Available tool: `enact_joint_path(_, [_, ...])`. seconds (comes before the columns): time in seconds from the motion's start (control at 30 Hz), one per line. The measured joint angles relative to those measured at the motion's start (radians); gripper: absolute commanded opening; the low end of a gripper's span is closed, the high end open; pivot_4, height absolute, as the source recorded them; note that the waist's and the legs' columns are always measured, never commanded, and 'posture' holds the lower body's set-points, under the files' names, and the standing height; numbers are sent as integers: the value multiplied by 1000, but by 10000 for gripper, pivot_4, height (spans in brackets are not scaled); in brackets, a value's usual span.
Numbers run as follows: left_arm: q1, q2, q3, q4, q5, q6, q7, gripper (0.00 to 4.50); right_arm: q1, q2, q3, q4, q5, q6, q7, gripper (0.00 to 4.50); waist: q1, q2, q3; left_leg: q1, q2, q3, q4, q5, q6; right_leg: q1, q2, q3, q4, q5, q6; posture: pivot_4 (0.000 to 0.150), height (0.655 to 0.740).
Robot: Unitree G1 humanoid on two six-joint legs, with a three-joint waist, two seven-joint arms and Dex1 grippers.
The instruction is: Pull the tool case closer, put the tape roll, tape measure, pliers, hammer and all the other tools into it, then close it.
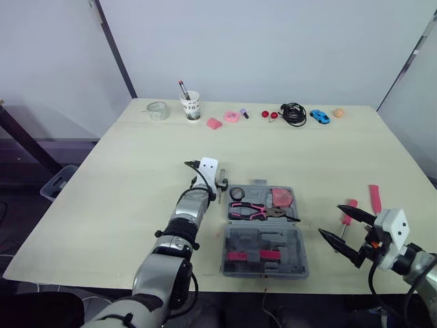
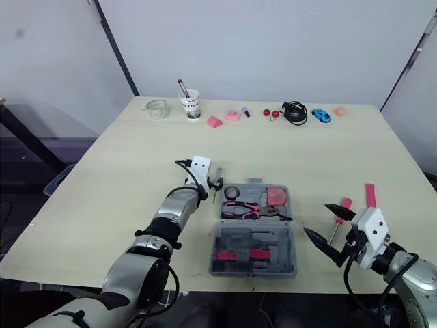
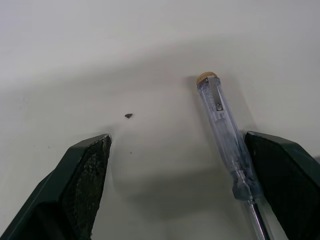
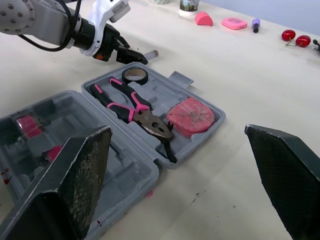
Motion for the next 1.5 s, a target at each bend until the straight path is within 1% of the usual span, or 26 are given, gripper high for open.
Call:
enact_joint_path(0.07, [12,0,0,-20,0,3,-1,45000,0,-1,0,1,0,-1,2,44856,0,0,0,0,0,0,0,0,0,0,0,0,0,0,0,1500,7400])
enact_joint_path(0.13, [21,0,0,-30,0,3,-3,39997,0,-1,0,2,0,-1,3,45000,0,0,0,0,0,0,0,0,0,0,0,0,0,0,0,1500,7400])
enact_joint_path(0.17, [30,-2,-1,-41,-1,4,-8,36583,0,-1,0,3,0,-2,5,45000,0,0,0,0,0,0,0,0,0,0,0,0,0,0,0,1500,7400])
enact_joint_path(0.27, [39,-10,-1,-50,-4,2,-18,22278,-1,-1,0,5,0,-3,10,45000,-2,0,0,0,0,0,0,0,0,0,0,0,0,0,0,1500,7400])
enact_joint_path(0.3, [39,-11,-1,-51,-6,2,-24,16516,-1,-1,0,6,0,-4,12,45000,-3,0,0,1,0,0,0,0,0,0,0,0,0,0,0,1500,7400])
enact_joint_path(0.4, [40,-9,-1,-52,-4,1,-28,2013,1,-1,0,11,0,-10,14,45000,-5,0,0,1,0,0,0,0,0,0,0,1,1,0,0,1500,7400])
enact_joint_path(0.43, [39,-7,-1,-52,-3,1,-28,8,2,-1,0,17,0,-14,15,45000,-5,0,0,1,0,0,0,0,0,0,0,1,1,0,0,1500,7400])
enact_joint_path(0.73, [47,-1,2,-68,-3,12,-24,12,4,-1,0,32,-1,-35,25,45000,-7,0,0,1,0,0,0,0,0,0,0,1,1,0,0,1500,7400])
enact_joint_path(0.93, [100,29,7,-157,-6,53,-25,12,3,-1,0,41,0,-45,35,45000,-16,0,0,1,0,0,0,0,0,0,0,1,1,0,0,1500,7400])
enact_joint_path(1.1, [201,56,11,-337,-15,144,-34,12,0,1,1,43,0,-52,47,45000,-20,0,0,1,0,0,0,0,0,0,0,1,1,0,0,1500,7400])
enact_joint_path(1.2, [238,65,15,-402,-17,178,-39,12,1,2,1,46,0,-55,49,45000,-19,0,0,1,0,0,0,0,0,0,0,1,2,0,0,1500,7400])
enact_joint_path(1.23, [291,76,23,-497,-25,224,-40,12,-1,2,2,46,0,-60,55,45000,-20,0,0,1,1,0,0,0,0,0,0,1,2,0,0,1500,7400])
enact_joint_path(1.27, [297,78,23,-510,-25,229,-41,12,-1,2,2,46,0,-61,57,45000,-20,0,0,1,1,0,0,0,0,0,0,1,2,0,0,1500,7400])
enact_joint_path(1.3, [350,84,41,-597,-35,276,-41,12,-2,2,3,48,0,-63,67,45000,-21,0,0,1,1,-1,0,0,0,0,0,2,2,0,0,1500,7400])
enact_joint_path(1.37, [408,92,46,-695,-44,325,-41,12,-7,2,4,50,1,-64,74,45000,-20,0,0,1,1,-1,0,0,0,0,0,2,2,0,0,1500,7400])
enact_joint_path(1.5, [491,95,54,-839,-55,395,-39,12,-18,0,8,56,4,-65,92,45000,-18,0,0,2,1,-2,1,0,0,0,-1,2,2,0,0,1500,7400])
